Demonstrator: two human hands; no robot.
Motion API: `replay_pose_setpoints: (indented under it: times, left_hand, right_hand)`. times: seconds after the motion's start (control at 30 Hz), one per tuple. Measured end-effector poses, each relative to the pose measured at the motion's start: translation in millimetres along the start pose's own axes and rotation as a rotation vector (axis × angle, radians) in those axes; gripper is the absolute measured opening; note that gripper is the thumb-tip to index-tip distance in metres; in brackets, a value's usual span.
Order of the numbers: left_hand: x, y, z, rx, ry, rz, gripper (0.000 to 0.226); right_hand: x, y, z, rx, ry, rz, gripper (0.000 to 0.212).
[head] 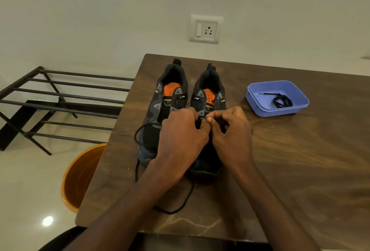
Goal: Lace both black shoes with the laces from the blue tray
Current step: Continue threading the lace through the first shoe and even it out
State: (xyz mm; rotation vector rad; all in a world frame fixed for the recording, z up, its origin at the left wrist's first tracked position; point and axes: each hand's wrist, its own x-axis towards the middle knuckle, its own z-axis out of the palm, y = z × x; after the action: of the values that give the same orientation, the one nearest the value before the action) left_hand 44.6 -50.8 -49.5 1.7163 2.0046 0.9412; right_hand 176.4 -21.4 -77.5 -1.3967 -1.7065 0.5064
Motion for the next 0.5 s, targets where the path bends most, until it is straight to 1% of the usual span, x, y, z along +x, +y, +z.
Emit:
replay_pose_setpoints:
  times: [0.17,0.3,0.5]
  left_hand:
    - [0,-2,1,0.0,-0.01,0.011,0.018]
    - [0,-1,1,0.017,-0.002,0.031,0.018]
    - [0,-2,-1,0.015,-0.007,0.05,0.017]
  right_hand:
    - [4,4,-10,-0.09,-0.116,-0.058,0.008]
    - [4,5,-13,-0.173,-0.076,-0.134,0.008]
    - [3,3,-9,-0.114,-0.08,-0.079,0.007]
